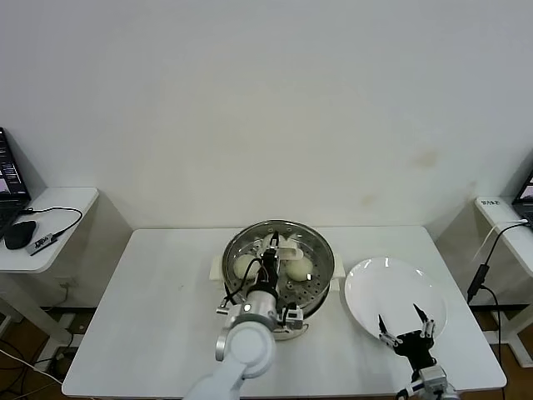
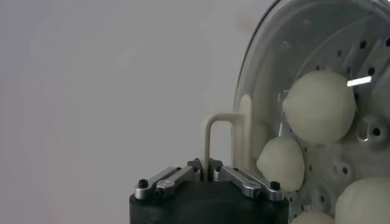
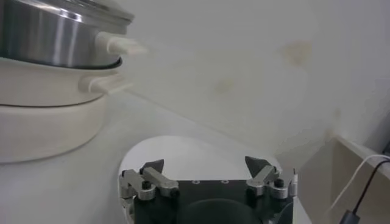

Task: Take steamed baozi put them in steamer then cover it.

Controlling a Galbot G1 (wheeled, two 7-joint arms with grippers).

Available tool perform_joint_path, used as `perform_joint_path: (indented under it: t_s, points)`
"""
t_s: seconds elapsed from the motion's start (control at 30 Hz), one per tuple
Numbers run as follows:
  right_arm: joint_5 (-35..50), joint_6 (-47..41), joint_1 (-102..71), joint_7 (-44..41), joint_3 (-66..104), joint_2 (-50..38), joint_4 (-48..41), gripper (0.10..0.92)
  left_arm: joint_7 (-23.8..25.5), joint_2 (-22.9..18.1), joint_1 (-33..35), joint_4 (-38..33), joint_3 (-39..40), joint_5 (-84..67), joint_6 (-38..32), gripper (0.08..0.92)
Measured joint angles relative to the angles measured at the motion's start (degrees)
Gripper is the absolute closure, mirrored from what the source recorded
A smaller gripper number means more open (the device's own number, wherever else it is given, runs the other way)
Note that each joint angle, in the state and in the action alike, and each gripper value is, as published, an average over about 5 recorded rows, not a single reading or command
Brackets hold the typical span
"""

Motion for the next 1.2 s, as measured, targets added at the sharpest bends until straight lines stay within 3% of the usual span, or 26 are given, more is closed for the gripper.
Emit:
perform_joint_path:
  t_s: [0.37, 0.47, 0.87, 1.2]
  points:
    - [-0.2, 0.0, -0.1, -0.2, -0.1, 0.1, 0.0, 0.203, 0.1, -0.1, -0.1, 0.1, -0.2, -0.4, -0.1, 0.859]
    - [-0.3, 0.0, -0.1, -0.2, -0.1, 0.2, 0.1, 0.203, 0.0, -0.2, 0.4, -0.4, -0.2, -0.5, -0.2, 0.818]
    - [-0.5, -0.1, -0.4, -0.1, -0.3, 0.2, 0.4, 0.203, -1.0, 1.9, 3.9, -5.3, -1.1, -1.7, -1.2, 0.456]
    - [-0.5, 0.0, -1.0, 0.0, -0.3, -0.1, 0.7, 0.203, -4.7, 7.5, 12.2, -15.7, -3.9, -7.1, -4.6, 0.196]
